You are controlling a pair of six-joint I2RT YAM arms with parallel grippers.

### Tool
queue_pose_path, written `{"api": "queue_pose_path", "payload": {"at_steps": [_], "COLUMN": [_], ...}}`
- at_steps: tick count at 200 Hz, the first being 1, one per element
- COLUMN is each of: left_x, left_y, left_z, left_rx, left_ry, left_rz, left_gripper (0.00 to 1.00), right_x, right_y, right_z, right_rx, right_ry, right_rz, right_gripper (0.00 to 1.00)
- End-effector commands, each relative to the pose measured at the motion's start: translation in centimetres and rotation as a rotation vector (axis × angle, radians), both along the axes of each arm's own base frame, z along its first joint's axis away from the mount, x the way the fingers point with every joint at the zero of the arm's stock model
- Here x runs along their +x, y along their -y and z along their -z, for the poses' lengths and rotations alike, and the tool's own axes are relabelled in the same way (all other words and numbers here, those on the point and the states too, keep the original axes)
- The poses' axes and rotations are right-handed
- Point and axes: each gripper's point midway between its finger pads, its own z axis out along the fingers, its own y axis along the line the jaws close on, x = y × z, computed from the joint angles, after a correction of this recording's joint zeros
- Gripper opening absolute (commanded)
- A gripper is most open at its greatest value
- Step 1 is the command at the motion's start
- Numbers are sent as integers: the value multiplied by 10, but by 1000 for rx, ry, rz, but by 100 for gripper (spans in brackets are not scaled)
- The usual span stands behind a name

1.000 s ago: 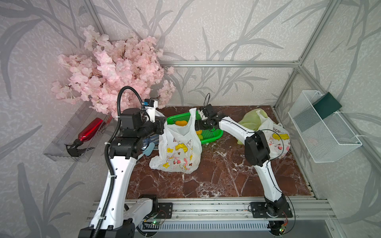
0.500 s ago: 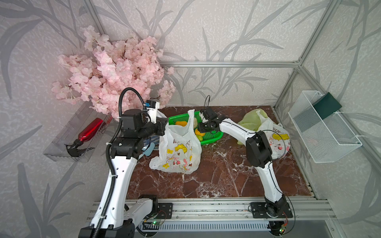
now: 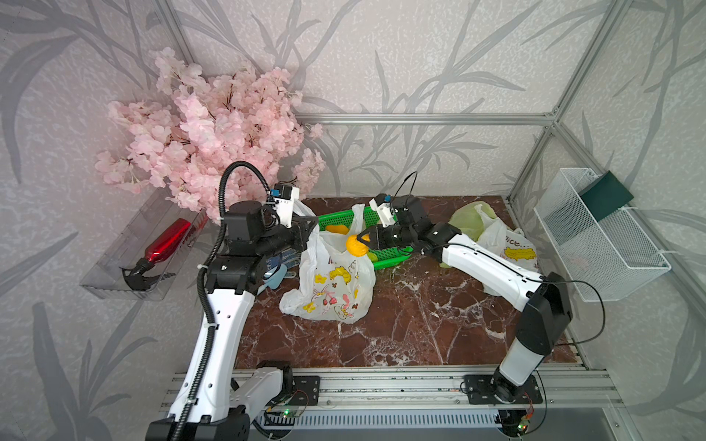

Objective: Place the pears into plastic bags & tie knots
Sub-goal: Place the pear in the plastic bag.

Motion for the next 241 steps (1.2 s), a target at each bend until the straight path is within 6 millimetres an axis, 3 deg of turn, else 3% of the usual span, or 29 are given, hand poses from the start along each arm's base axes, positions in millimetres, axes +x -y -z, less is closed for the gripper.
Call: {"api": "queue_pose_path", "payload": {"at_steps": [1, 23, 78, 105, 137, 160, 241], "left_x": [-8, -10, -14, -9, -6, -4, -3], "left_y": [8, 14, 26, 24, 20, 19, 18], "left_z": [-11, -13, -14, -8, -3, -1, -3], "left_rx": [-26, -43, -73, -57, -16, -18, -7], "left_ry": [38, 42, 43, 39, 44, 51, 54], "left_rz": [53, 92, 162, 153, 135, 127, 121], "left_gripper": [0, 0, 0, 0, 0, 0, 0], "right_x": [-2, -1, 19, 0, -28, -44, -77], "right_y": [-35, -54, -75, -89, -71, -59, -21], "right_z": [-19, -17, -4, 1, 24, 28, 7], "right_rx": [100, 112, 94, 87, 20, -15, 75], "right_ry": [-12, -29, -42, -79, -141, -158, -187], "right_rz": [-81, -109, -125, -246, -377, -447, -598], "right_gripper": [24, 23, 22, 22, 24, 25, 28]}}
